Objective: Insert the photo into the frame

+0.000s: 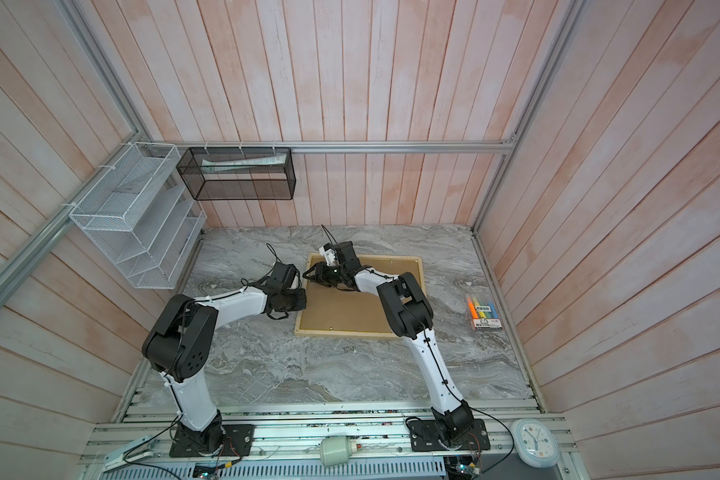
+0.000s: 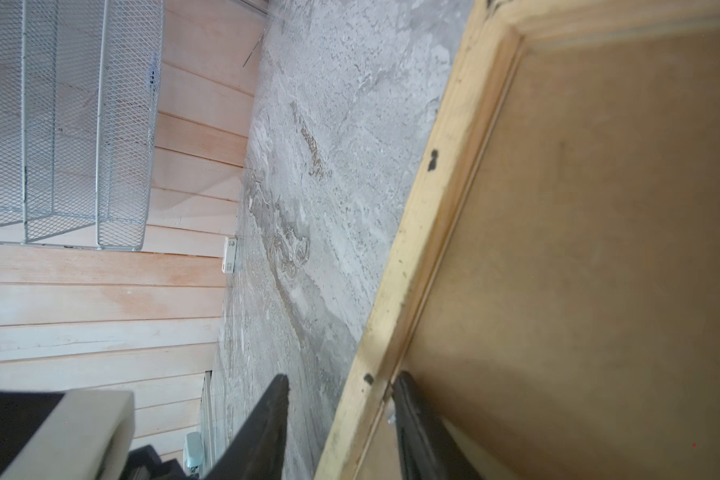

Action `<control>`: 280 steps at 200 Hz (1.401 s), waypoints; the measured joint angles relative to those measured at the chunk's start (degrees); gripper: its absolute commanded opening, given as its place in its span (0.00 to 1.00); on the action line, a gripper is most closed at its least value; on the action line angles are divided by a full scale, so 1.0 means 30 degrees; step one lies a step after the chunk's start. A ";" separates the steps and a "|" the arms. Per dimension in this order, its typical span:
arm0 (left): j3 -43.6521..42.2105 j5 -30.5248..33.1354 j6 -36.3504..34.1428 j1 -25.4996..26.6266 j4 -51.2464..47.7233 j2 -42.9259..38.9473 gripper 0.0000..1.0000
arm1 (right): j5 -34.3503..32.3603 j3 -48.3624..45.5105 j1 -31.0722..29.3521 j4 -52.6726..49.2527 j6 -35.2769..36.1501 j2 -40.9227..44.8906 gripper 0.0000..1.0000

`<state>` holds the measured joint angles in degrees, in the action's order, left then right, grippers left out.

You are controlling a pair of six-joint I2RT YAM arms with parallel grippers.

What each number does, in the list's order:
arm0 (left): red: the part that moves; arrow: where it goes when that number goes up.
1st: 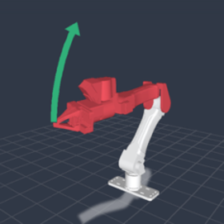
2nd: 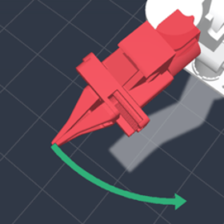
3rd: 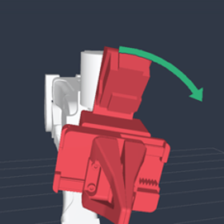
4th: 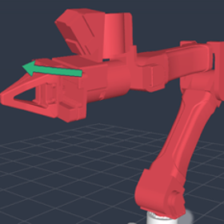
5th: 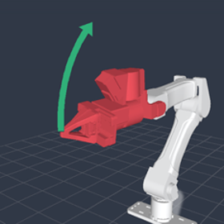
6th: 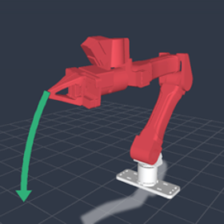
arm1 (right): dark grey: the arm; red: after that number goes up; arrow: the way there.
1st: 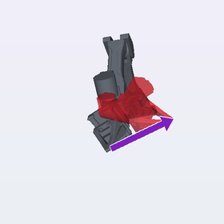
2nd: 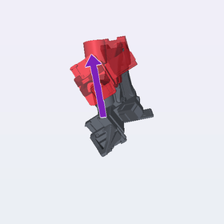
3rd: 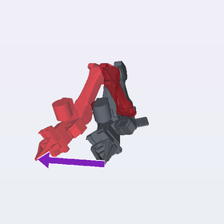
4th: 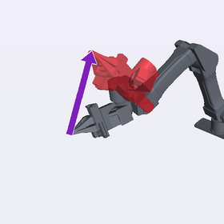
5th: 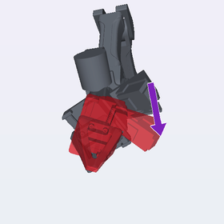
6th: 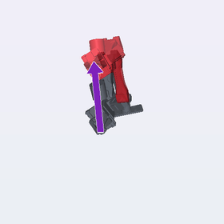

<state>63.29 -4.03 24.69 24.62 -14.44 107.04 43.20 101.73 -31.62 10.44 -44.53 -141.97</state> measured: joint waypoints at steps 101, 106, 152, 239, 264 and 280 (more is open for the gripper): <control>-0.0175 -0.0699 0.0197 -0.0481 0.0277 -0.0044 0.09 | -0.2200 -1.0411 0.5166 -0.1355 0.3585 0.9435 0.51; -0.0175 -0.0758 0.0182 -0.0532 0.0277 -0.0044 0.09 | -0.2426 -1.0907 0.5523 -0.1464 0.3818 0.9938 0.51; -0.0175 -0.1275 -0.0022 -0.1115 0.0255 -0.0058 0.09 | -0.6419 -1.3012 0.7730 -0.4306 0.5858 1.3005 0.49; -0.0495 -0.0051 -0.0619 -0.2382 -0.0452 -0.0583 0.25 | -1.1482 -1.4010 0.8327 -0.8080 0.7810 1.4834 0.48; -0.0313 0.0000 -0.1224 -0.2623 -0.0889 -0.0583 0.30 | -1.1839 -1.4032 0.8327 -0.8437 0.8007 1.4834 0.45; -0.0131 0.0000 -0.1639 -0.2732 -0.1137 -0.0678 0.31 | -1.1963 -1.4032 0.8327 -0.8539 0.8174 1.4819 0.44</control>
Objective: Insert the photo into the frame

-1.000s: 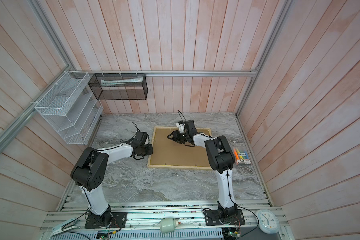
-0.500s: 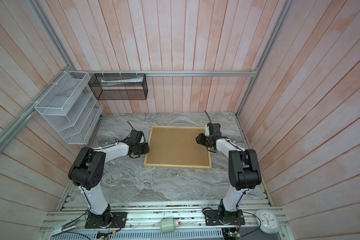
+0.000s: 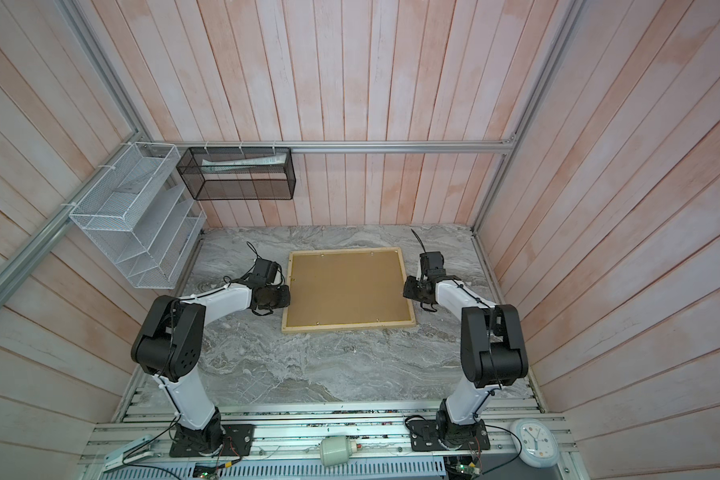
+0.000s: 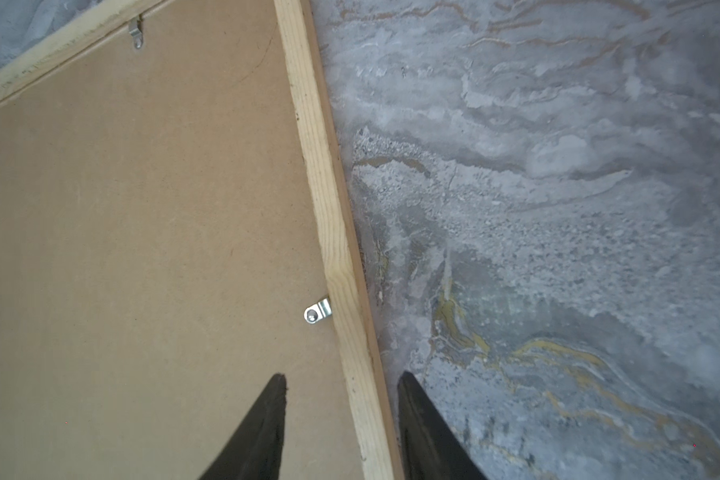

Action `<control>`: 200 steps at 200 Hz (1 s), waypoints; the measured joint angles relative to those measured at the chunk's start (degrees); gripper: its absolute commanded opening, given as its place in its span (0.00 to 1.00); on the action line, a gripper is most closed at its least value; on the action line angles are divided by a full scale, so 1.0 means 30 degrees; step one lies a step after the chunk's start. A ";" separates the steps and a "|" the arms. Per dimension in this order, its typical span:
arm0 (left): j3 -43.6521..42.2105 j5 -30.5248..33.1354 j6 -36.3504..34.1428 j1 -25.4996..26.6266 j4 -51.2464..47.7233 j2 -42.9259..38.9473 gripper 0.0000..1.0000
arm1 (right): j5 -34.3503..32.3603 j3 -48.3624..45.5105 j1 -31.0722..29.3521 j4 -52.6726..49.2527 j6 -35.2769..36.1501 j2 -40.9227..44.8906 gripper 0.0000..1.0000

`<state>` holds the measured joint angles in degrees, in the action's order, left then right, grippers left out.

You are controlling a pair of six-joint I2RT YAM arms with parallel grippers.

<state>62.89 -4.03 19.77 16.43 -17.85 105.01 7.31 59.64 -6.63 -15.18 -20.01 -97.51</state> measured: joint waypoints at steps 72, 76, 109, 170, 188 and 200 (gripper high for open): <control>-0.0452 -0.0597 -0.0889 -0.0044 0.1158 -0.2958 0.35 | -0.0087 0.0029 -0.0102 -0.0765 0.0561 -0.1129 0.36; -0.0576 -0.0656 -0.0918 -0.0015 0.1355 -0.3147 0.35 | -0.0146 0.0029 -0.0124 -0.0838 0.0605 -0.1209 0.36; -0.1472 -0.0801 -0.1100 0.0386 0.2361 -0.4044 0.36 | -0.0372 0.0058 -0.0386 -0.1246 0.0772 -0.1464 0.33; -0.2718 -0.0692 -0.1741 0.1494 0.3840 -0.5319 0.39 | -0.1406 0.0896 -0.0845 -0.2098 0.1078 -0.1851 0.21; -0.3024 -0.0481 -0.1974 0.2011 0.4357 -0.5843 0.39 | -0.1625 0.1348 -0.0991 -0.2477 0.1421 -0.2142 0.17; -0.3373 -0.0430 -0.2157 0.2310 0.4889 -0.6266 0.40 | -0.1654 0.1566 -0.1093 -0.2601 0.1698 -0.2295 0.17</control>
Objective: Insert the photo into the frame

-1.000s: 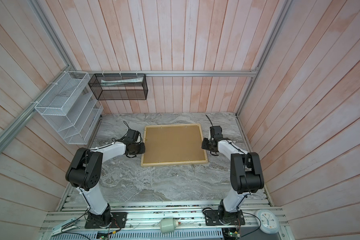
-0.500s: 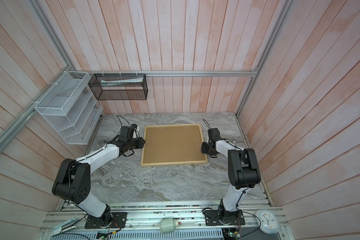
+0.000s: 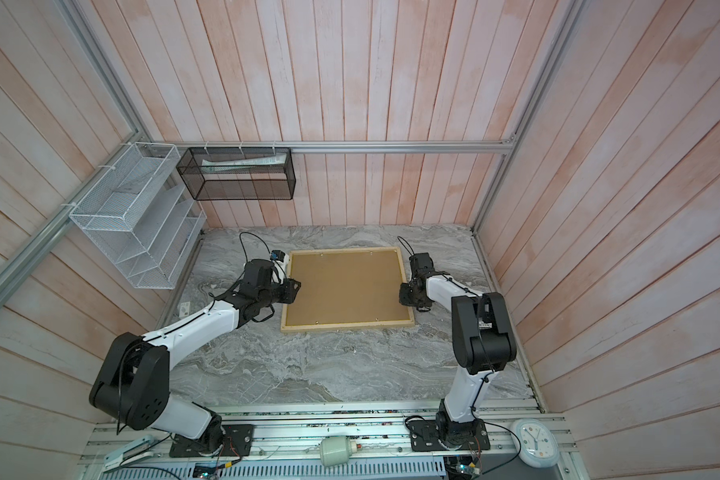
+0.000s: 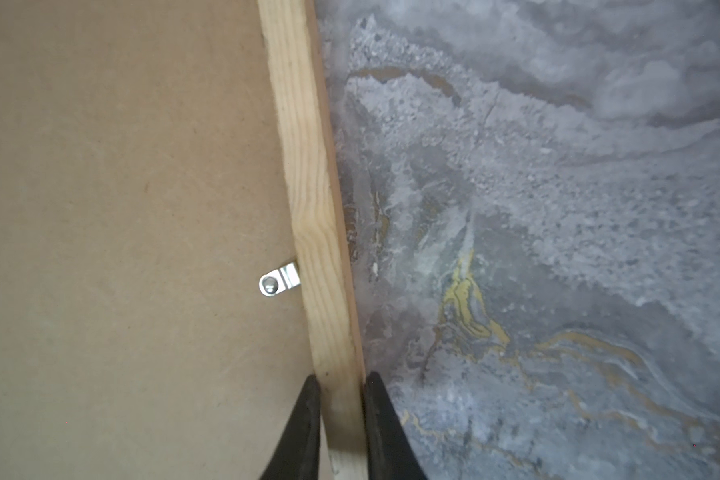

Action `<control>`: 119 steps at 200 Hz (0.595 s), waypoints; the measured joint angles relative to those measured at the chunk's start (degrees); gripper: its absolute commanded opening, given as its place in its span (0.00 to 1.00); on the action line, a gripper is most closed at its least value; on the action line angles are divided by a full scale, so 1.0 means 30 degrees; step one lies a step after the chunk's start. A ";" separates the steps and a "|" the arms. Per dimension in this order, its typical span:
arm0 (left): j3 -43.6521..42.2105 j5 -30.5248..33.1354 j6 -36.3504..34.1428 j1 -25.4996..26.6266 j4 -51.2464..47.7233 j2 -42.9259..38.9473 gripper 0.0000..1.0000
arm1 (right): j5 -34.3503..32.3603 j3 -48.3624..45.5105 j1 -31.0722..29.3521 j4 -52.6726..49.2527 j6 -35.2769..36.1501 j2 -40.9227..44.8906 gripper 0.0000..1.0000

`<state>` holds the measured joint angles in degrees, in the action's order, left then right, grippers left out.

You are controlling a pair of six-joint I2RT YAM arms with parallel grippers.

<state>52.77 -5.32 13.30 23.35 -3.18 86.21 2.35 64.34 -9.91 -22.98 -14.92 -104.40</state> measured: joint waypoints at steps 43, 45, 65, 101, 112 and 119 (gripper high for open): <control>-0.1428 0.0015 -0.0867 0.0954 0.1581 -0.1523 0.41 | -0.0321 0.1093 -0.0240 -0.0816 0.0495 -0.0721 0.15; -0.1450 0.0015 -0.0925 0.1013 0.1632 -0.1552 0.41 | -0.0335 0.1158 -0.0248 -0.0852 0.0517 -0.0765 0.14; -0.1566 0.0036 -0.1530 0.1690 0.2062 -0.1632 0.43 | -0.0561 0.1603 -0.0401 -0.1260 0.0780 -0.1005 0.03; -0.1581 0.0750 -0.2900 0.3373 0.2499 -0.1362 0.46 | -0.1144 0.1938 -0.0663 -0.1778 0.1122 -0.1056 0.01; -0.1581 0.1071 -0.3279 0.3993 0.2637 -0.1078 0.46 | -0.1195 0.2033 -0.0692 -0.2091 0.1151 -0.1056 0.01; -0.1581 0.1239 -0.3526 0.4371 0.2703 -0.0845 0.46 | -0.1202 0.2142 -0.0699 -0.2375 0.1151 -0.1049 0.00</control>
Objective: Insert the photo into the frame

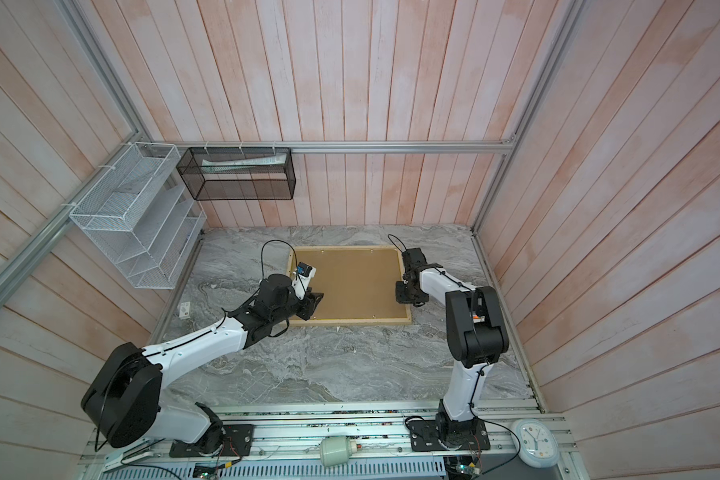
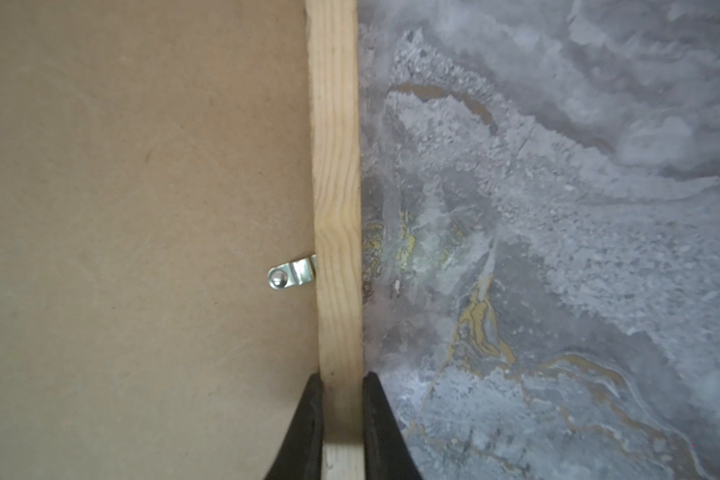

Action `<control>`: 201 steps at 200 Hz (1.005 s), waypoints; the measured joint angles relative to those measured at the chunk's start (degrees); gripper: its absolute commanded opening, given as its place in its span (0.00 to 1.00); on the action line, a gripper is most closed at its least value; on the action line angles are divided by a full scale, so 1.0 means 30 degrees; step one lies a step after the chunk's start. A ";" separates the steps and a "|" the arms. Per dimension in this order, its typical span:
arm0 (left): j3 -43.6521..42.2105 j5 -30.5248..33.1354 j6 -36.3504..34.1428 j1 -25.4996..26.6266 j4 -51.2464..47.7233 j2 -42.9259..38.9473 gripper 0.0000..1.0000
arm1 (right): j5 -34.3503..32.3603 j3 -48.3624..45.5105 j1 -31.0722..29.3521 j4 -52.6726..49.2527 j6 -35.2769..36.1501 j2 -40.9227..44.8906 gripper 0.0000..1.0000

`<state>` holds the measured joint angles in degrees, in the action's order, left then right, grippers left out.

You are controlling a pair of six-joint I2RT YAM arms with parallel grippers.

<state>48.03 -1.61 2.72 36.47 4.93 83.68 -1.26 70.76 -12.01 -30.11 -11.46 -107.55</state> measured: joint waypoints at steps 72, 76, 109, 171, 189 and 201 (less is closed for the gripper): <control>-0.0474 0.2208 -0.2623 0.3300 0.1647 0.2295 0.48 | 0.0087 0.1814 -0.0204 -0.2856 0.0204 0.1413 0.00; -0.0474 0.2266 -0.2812 0.3526 0.1778 0.2441 0.48 | 0.0080 0.1953 -0.0204 -0.2965 0.0240 0.1537 0.00; -0.0262 0.2958 -0.4182 0.4998 0.2222 0.3716 0.48 | 0.0138 0.2769 -0.0204 -0.3534 0.0415 0.1996 0.00; 0.0532 0.5661 -0.6382 0.6455 0.3096 0.5938 0.48 | 0.0386 0.3184 -0.0204 -0.4175 0.0415 0.2018 0.00; 0.0597 0.6499 -0.6885 0.6841 0.3650 0.6419 0.48 | 0.0408 0.3184 -0.0204 -0.4320 0.0408 0.2084 0.00; 0.0597 0.7045 -0.7278 0.7023 0.4065 0.6732 0.48 | 0.0452 0.3184 -0.0204 -0.4335 0.0408 0.2186 0.00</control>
<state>49.82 19.53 -19.11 57.54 17.12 103.88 0.10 80.31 -12.62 -43.11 -10.24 -100.99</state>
